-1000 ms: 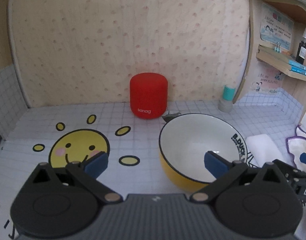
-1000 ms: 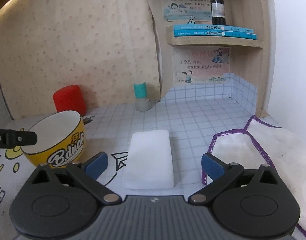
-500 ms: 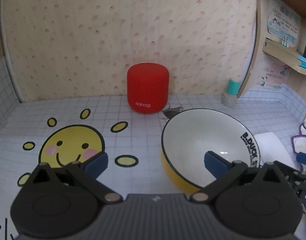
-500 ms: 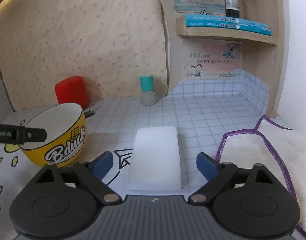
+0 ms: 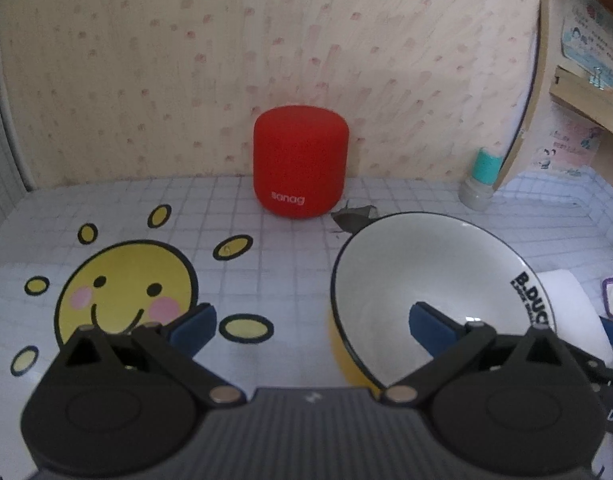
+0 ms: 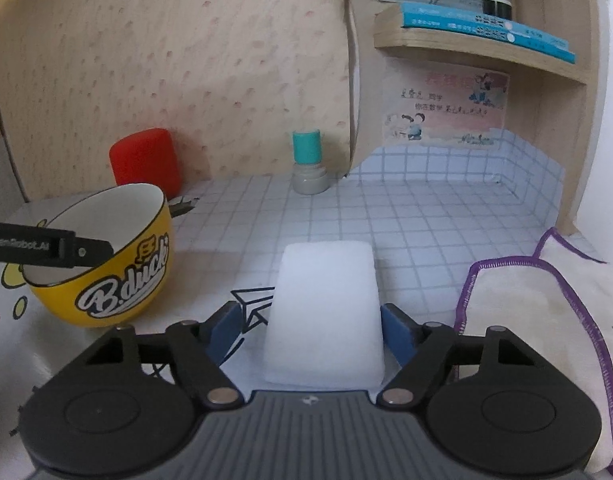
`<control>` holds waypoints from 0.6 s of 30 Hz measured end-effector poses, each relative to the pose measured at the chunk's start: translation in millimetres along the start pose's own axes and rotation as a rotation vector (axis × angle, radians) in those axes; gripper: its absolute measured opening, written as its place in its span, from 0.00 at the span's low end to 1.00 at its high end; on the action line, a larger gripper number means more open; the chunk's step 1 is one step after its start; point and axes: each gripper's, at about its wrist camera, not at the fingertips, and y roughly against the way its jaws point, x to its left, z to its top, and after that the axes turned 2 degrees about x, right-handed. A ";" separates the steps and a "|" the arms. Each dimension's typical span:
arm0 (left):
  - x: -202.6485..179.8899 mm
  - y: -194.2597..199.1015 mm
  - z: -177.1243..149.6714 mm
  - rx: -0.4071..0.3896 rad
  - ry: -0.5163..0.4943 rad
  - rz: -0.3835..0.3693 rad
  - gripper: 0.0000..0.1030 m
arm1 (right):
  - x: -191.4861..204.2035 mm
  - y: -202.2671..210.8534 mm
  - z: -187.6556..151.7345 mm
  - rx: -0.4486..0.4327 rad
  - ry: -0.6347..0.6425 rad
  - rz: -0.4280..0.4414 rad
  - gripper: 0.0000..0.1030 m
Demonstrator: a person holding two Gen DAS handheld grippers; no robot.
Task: Clean bowl
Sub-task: 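Close the right gripper on the white sponge, then grasp the rim of the yellow bowl with the left gripper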
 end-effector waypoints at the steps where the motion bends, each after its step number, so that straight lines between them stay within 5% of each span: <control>1: 0.7 -1.7 0.0 0.003 0.004 -0.003 1.00 | 0.1 -0.2 0.2 0.000 0.002 0.000 0.68; 18: 12.9 -3.7 -1.8 -0.052 0.039 -0.019 1.00 | 2.3 -1.9 1.7 0.001 0.033 -0.021 0.56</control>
